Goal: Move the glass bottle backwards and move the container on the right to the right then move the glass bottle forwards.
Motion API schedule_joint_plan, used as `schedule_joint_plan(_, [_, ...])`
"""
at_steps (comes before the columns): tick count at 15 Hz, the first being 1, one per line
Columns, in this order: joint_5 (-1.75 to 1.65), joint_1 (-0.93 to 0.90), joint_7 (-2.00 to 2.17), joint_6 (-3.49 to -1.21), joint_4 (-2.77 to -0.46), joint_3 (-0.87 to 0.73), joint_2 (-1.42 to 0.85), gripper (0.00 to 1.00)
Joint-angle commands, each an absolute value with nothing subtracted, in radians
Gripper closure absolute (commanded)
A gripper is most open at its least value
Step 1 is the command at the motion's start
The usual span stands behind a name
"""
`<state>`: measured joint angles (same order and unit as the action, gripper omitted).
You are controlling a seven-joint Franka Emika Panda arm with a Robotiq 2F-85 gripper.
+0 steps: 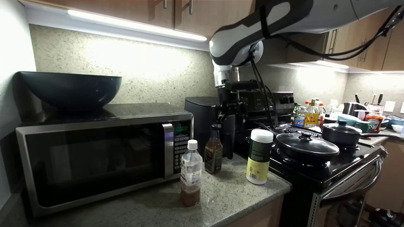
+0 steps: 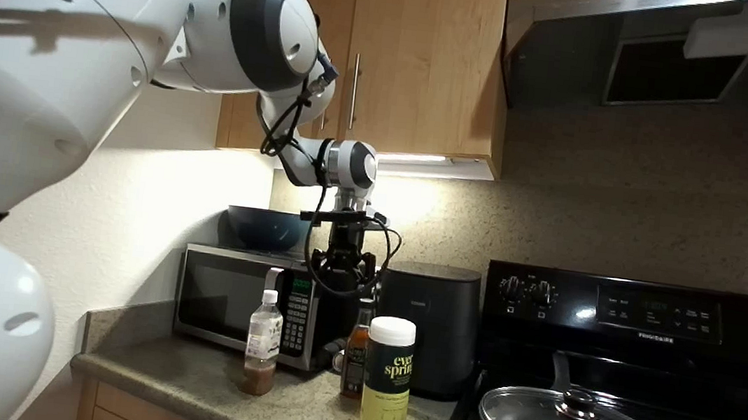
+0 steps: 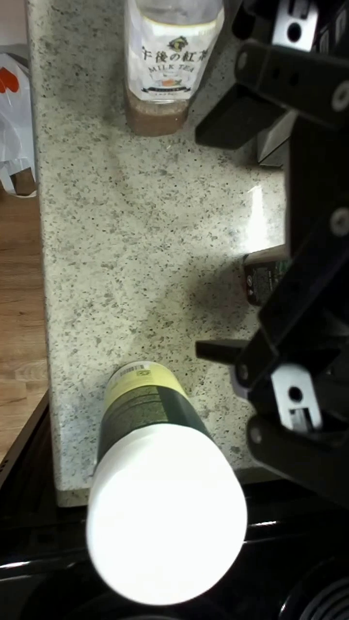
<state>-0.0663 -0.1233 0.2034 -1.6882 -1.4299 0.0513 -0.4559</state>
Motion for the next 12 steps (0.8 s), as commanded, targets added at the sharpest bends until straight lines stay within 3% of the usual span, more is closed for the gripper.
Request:
schedule_joint_plan(1, [-0.072,-0.12,0.13,-1.704,-1.294,0.049,-0.565,0.0])
schedule_joint_plan(12, [-0.07,-0.126,0.12,-1.726,-1.185,0.039,-0.659,0.0])
